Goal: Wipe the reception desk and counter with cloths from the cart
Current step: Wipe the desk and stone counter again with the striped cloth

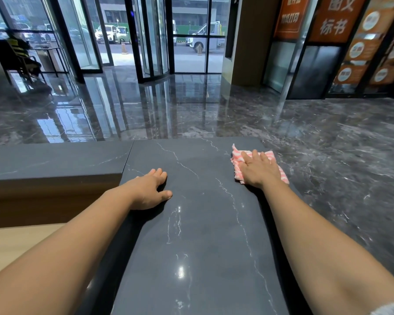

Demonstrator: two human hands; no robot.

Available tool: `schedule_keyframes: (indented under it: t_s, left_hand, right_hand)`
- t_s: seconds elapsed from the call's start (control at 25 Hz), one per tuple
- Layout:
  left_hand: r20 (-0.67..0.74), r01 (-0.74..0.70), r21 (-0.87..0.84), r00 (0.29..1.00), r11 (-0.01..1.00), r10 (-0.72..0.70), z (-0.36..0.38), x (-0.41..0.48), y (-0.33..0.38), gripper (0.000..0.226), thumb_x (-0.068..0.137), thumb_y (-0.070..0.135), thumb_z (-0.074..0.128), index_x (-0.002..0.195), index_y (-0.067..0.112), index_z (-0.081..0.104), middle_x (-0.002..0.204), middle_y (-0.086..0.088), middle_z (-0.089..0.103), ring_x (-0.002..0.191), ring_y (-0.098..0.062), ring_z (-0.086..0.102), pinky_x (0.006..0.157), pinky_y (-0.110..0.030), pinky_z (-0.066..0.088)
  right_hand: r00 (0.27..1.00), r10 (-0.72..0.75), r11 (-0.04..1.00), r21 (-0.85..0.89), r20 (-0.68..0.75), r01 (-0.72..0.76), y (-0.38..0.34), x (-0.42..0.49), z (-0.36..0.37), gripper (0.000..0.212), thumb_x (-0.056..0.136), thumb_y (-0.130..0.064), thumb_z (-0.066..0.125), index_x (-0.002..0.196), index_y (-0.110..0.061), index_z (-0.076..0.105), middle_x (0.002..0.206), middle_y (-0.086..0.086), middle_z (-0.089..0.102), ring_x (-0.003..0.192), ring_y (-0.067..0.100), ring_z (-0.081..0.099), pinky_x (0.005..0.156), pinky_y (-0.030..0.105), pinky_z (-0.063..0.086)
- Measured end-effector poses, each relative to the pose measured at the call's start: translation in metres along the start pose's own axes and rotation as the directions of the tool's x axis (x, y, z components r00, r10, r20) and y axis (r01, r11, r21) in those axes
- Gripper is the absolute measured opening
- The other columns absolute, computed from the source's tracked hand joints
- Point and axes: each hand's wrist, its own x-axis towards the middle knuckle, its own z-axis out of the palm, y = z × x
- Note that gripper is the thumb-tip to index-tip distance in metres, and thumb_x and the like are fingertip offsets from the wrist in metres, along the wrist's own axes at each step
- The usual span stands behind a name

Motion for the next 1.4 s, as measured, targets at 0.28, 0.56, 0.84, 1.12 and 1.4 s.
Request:
schedule_keyframes:
  t_s: [0.28, 0.56, 0.84, 1.12, 1.4]
  left_hand:
    - [-0.167, 0.015, 0.153, 0.986, 0.988, 0.011, 0.005, -0.017, 0.007, 0.069, 0.1, 0.046, 0.034, 0.154, 0.012, 0.007, 0.162, -0.004, 0.001, 0.149, -0.017, -0.001, 0.12, -0.038, 0.007]
    - [-0.144, 0.018, 0.137, 0.99, 0.99, 0.002, 0.013, -0.058, 0.019, 0.06, 0.102, 0.033, 0.035, 0.152, 0.009, 0.013, 0.162, -0.007, 0.007, 0.149, -0.019, 0.004, 0.12, -0.037, 0.006]
    - [-0.112, -0.022, 0.119, 0.993, 0.993, 0.035, 0.019, -0.072, 0.044, 0.054, 0.101, 0.036, 0.038, 0.146, 0.009, 0.027, 0.155, -0.008, 0.024, 0.145, -0.021, 0.019, 0.119, -0.038, 0.011]
    - [-0.014, 0.016, 0.106, 1.0, 0.994, -0.015, 0.015, -0.086, 0.05, 0.071, 0.092, 0.053, 0.051, 0.148, 0.015, 0.031, 0.159, -0.002, 0.022, 0.144, -0.022, 0.027, 0.116, -0.037, 0.023]
    - [0.046, 0.096, -0.006, 0.994, 0.995, -0.095, 0.017, -0.083, 0.051, 0.076, 0.077, 0.058, 0.067, 0.136, 0.014, 0.048, 0.145, -0.002, 0.047, 0.13, -0.025, 0.047, 0.108, -0.037, 0.035]
  right_hand:
    - [0.983, -0.184, 0.982, 0.034, 0.002, 0.184, -0.081, -0.063, 0.014, 0.053, 0.102, -0.041, 0.015, 0.155, -0.032, 0.009, 0.163, 0.004, -0.002, 0.15, 0.024, -0.004, 0.12, 0.047, -0.004]
    - [0.948, -0.318, 0.948, 0.032, -0.002, 0.318, -0.126, -0.099, 0.024, 0.053, 0.103, -0.039, 0.016, 0.155, -0.031, 0.009, 0.163, 0.005, -0.001, 0.15, 0.024, -0.005, 0.12, 0.046, -0.004]
    - [0.985, -0.162, 0.987, -0.021, -0.05, 0.161, -0.047, -0.086, 0.016, 0.054, 0.102, -0.033, 0.026, 0.154, -0.029, 0.015, 0.162, 0.008, 0.008, 0.149, 0.027, 0.006, 0.119, 0.047, 0.006]
    - [0.997, 0.07, 0.998, 0.011, -0.019, -0.07, 0.041, -0.082, 0.002, 0.053, 0.102, -0.035, 0.018, 0.155, -0.029, 0.013, 0.163, 0.005, 0.005, 0.15, 0.025, 0.004, 0.12, 0.045, 0.006]
    - [0.993, -0.118, 0.992, 0.037, -0.021, 0.119, -0.048, -0.11, 0.016, 0.056, 0.102, -0.04, 0.023, 0.155, -0.031, 0.009, 0.163, 0.006, -0.001, 0.15, 0.025, -0.004, 0.12, 0.047, -0.003]
